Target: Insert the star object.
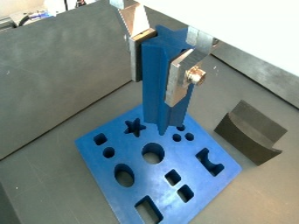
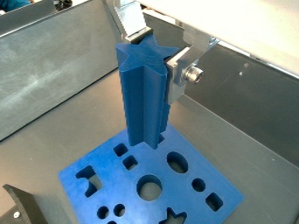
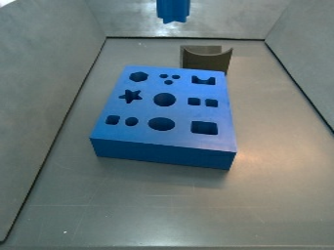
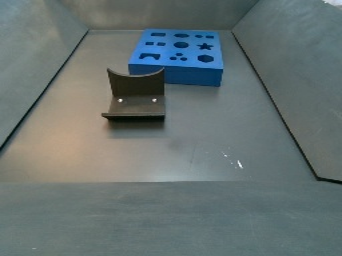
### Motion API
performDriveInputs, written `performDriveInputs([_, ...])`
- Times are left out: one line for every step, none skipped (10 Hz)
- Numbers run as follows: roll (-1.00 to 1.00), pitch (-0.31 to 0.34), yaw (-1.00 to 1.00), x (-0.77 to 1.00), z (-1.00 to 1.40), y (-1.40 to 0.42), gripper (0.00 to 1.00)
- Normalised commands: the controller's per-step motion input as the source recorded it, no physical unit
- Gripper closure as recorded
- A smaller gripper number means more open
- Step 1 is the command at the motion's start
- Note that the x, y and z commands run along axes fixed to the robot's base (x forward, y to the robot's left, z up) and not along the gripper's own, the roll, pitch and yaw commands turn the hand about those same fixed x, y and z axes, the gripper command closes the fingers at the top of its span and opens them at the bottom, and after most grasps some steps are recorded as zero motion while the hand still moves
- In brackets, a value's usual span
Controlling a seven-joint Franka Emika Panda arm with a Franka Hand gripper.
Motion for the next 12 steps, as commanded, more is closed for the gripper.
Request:
performDriveInputs([0.0, -0.004, 0.0, -0.01, 0.0, 0.0, 1.0])
performDriveInputs([0.0, -0.023, 0.0, -0.12, -0.29, 0.01, 1.0])
performDriveInputs([0.08, -0.094, -0.04, -0.43, -0.85, 0.05, 1.0])
performDriveInputs([0.0, -0.061, -0.12, -0.62, -1.0, 0.24, 1.0])
performDriveInputs([-0.04, -0.121, -0.16, -0.73, -1.0, 0.33, 1.0])
performDriveInputs([-0.08, -0.16, -0.1, -0.61, -0.95, 0.3, 1.0])
performDriveInputs([-0.16, -0.187, -0.13, -0.57, -0.79, 0.15, 1.0])
performDriveInputs([-0.18, -0.183, -0.26, -0.48, -0.75, 0.15, 1.0])
performDriveInputs([-0.19, -0.113, -0.4, -0.28, -0.74, 0.22, 1.0])
performDriveInputs([-0.2, 0.0, -0.55, 0.08, -0.64, 0.24, 1.0])
performDriveInputs([-0.13, 0.047, -0.77, 0.18, -0.55, 0.09, 1.0])
performDriveInputs([-0.1, 0.103, -0.85, 0.14, -0.5, 0.03, 1.0])
